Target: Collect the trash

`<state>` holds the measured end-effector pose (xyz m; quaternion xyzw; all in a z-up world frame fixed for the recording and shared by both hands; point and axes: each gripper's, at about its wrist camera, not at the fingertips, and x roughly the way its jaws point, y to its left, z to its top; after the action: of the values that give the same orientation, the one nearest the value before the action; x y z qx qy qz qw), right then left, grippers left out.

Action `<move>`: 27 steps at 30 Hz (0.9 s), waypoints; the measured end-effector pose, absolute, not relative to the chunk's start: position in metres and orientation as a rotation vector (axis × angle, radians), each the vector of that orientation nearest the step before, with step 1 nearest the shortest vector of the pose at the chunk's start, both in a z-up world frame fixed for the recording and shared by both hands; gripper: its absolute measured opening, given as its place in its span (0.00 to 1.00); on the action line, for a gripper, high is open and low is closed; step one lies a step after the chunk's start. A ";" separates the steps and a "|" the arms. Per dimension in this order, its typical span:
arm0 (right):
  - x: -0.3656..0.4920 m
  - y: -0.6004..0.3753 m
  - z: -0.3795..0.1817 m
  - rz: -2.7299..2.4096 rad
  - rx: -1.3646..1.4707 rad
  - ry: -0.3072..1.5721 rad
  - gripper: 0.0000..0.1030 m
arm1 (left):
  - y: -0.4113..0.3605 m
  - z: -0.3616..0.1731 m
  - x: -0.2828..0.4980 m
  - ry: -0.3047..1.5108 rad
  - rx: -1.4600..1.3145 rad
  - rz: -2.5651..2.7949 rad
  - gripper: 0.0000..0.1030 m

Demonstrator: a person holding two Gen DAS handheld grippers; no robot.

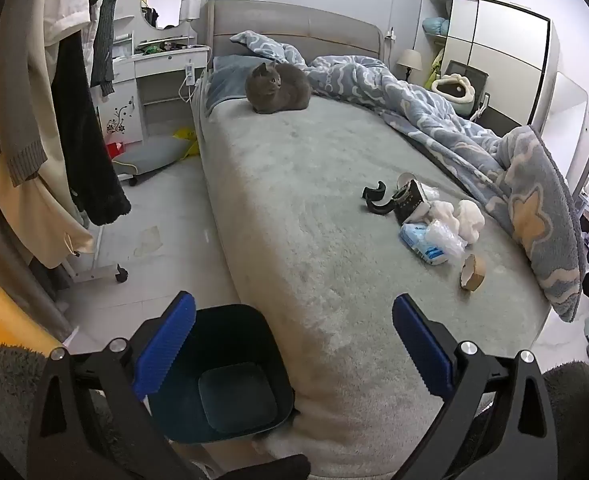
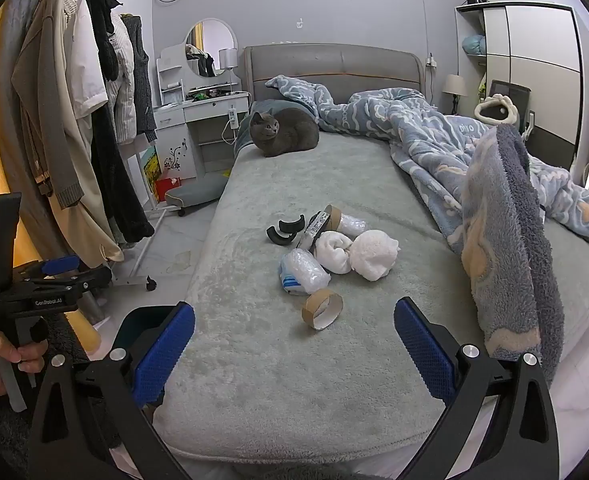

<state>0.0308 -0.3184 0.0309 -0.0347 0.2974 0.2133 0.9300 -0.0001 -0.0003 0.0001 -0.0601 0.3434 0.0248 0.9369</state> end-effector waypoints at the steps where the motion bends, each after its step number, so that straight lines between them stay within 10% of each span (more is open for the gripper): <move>1: 0.031 -0.318 0.031 0.437 -0.071 0.607 0.97 | 0.000 0.000 0.000 0.701 -0.118 0.053 0.97; 27: 0.032 -0.319 0.030 0.437 -0.070 0.608 0.97 | -0.001 0.000 0.000 0.709 -0.126 0.050 0.97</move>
<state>0.0319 -0.3189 0.0298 -0.0342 0.2970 0.2135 0.9301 -0.0001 -0.0006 0.0001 -0.0616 0.3468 0.0242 0.9356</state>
